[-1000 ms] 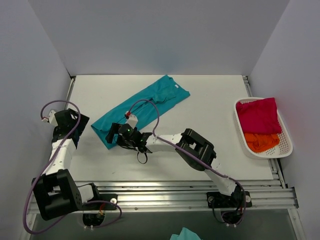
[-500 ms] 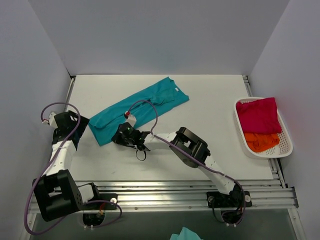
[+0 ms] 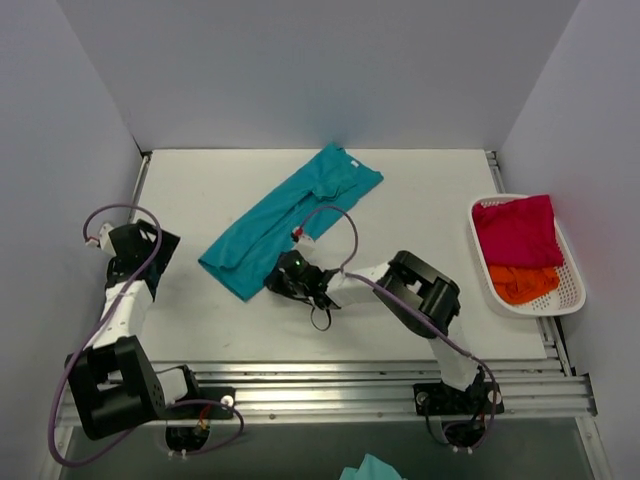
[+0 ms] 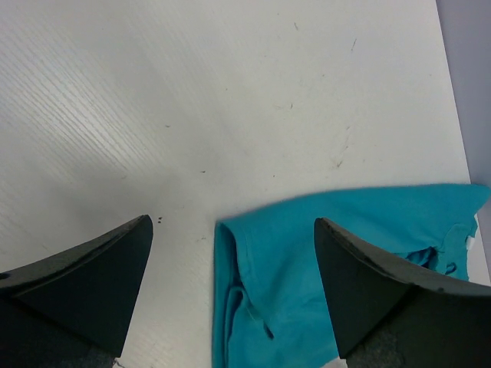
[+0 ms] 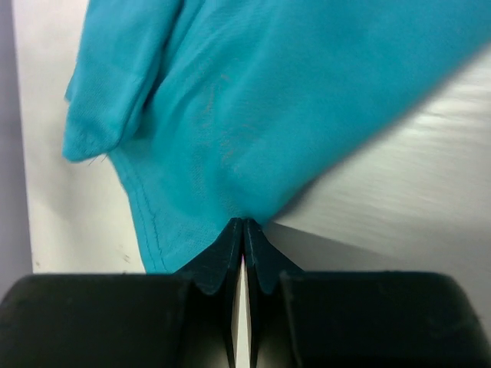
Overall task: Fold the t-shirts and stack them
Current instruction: Rotate the tshirt 90 degrees
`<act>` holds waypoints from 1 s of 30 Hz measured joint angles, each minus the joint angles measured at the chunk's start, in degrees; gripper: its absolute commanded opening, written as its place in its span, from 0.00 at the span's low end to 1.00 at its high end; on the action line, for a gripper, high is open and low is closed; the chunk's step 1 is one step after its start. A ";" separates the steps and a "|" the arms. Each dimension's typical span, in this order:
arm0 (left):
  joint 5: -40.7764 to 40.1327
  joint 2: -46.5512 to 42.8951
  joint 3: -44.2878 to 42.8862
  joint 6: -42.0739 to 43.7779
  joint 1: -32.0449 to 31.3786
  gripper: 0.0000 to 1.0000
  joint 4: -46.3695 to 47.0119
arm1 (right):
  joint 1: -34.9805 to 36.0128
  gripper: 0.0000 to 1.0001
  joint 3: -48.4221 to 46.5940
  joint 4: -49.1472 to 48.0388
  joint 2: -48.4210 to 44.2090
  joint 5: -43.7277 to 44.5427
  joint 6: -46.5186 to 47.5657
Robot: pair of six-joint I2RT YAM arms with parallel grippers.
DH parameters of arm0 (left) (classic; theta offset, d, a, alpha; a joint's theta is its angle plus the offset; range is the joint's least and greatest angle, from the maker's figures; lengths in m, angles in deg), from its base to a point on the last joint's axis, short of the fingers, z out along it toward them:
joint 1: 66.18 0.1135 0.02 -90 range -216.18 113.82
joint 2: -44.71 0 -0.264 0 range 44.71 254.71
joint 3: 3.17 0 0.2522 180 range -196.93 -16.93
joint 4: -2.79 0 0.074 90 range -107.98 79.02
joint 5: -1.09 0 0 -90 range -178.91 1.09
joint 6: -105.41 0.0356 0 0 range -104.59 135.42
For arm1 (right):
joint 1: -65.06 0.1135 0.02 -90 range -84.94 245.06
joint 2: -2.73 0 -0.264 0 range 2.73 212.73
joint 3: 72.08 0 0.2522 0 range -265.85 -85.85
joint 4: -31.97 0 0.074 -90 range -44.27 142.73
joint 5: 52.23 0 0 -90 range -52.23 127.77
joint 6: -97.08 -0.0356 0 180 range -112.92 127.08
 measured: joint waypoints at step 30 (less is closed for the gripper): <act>-4.72 12.72 -1.64 -1.55 -37.05 0.92 0.76 | -21.99 0.66 44.28 32.11 -59.19 25.40 -10.56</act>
